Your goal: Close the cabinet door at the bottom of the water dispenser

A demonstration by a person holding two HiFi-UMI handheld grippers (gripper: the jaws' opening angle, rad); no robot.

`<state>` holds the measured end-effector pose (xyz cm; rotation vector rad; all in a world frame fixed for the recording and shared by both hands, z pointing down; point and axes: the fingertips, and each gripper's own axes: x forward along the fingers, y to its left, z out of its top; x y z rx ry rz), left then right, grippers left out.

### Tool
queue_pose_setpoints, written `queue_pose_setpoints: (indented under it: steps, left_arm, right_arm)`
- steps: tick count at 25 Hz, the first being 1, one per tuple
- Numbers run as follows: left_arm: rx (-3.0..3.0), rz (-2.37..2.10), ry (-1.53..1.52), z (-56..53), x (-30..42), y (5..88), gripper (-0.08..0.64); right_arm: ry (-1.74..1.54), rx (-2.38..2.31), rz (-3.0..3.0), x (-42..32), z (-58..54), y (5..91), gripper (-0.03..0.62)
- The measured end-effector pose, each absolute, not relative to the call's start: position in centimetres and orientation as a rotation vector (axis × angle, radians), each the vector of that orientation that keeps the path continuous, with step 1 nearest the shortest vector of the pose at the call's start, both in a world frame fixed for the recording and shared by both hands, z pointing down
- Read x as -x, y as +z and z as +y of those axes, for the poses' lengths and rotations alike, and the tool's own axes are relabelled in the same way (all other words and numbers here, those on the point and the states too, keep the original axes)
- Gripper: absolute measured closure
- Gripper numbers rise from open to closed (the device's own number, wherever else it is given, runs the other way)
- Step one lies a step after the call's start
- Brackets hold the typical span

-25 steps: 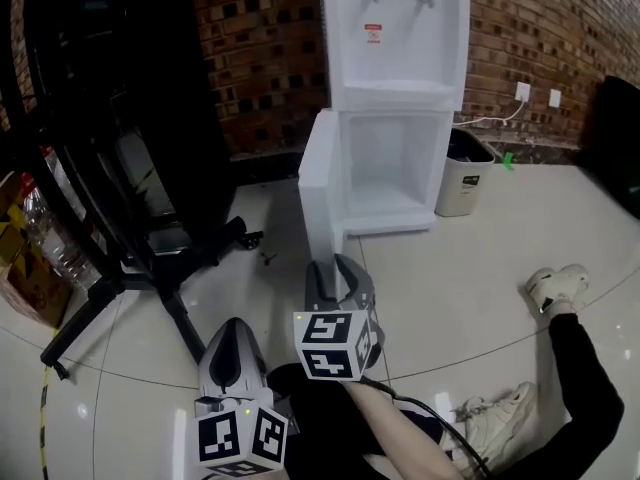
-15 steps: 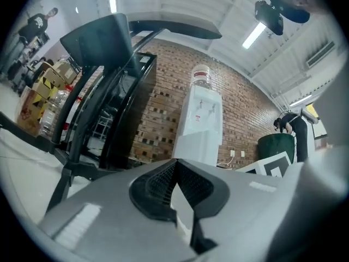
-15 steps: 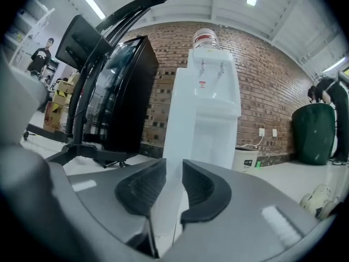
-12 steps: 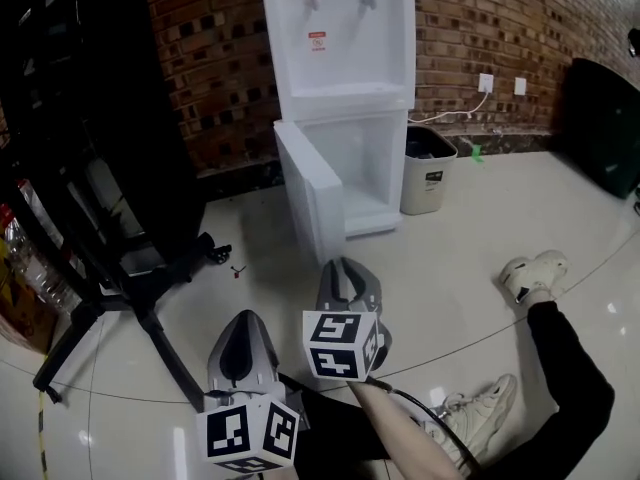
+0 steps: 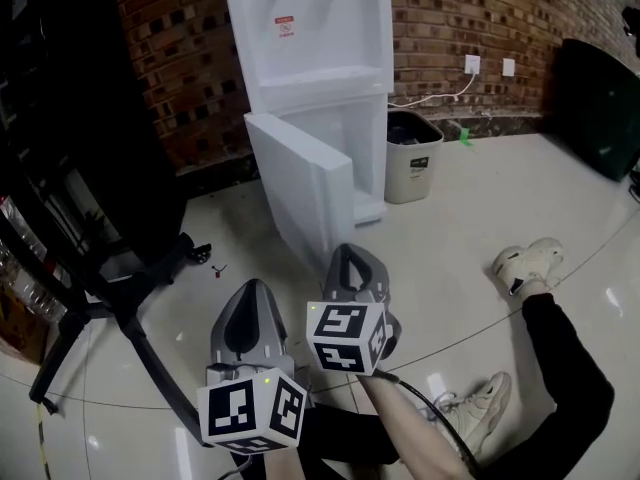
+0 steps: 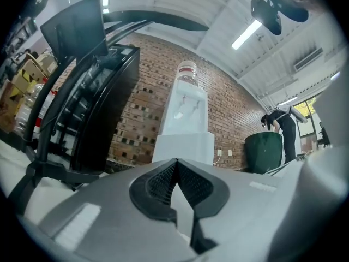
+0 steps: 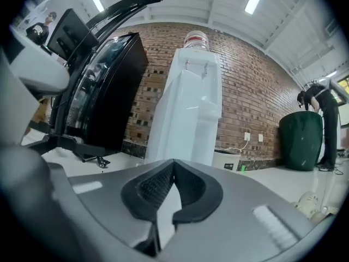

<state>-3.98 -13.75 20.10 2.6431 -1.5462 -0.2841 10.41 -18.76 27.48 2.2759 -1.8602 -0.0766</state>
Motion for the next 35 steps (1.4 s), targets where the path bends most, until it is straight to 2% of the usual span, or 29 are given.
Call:
queue_pose_setpoints:
  steps: [14,35]
  left_arm:
    - [-2.678,-1.446,-0.195,-19.6,-3.4,23.4,0.543]
    - [-2.661,-1.437,-0.113,-29.0,-9.9,29.4,0.543]
  right_arm:
    - [-0.099,-2.346,-1.845,-17.2,-20.2,27.4,0.592]
    - [-0.157,-2.493,-1.728,-28.0,-27.4,28.3,0.592]
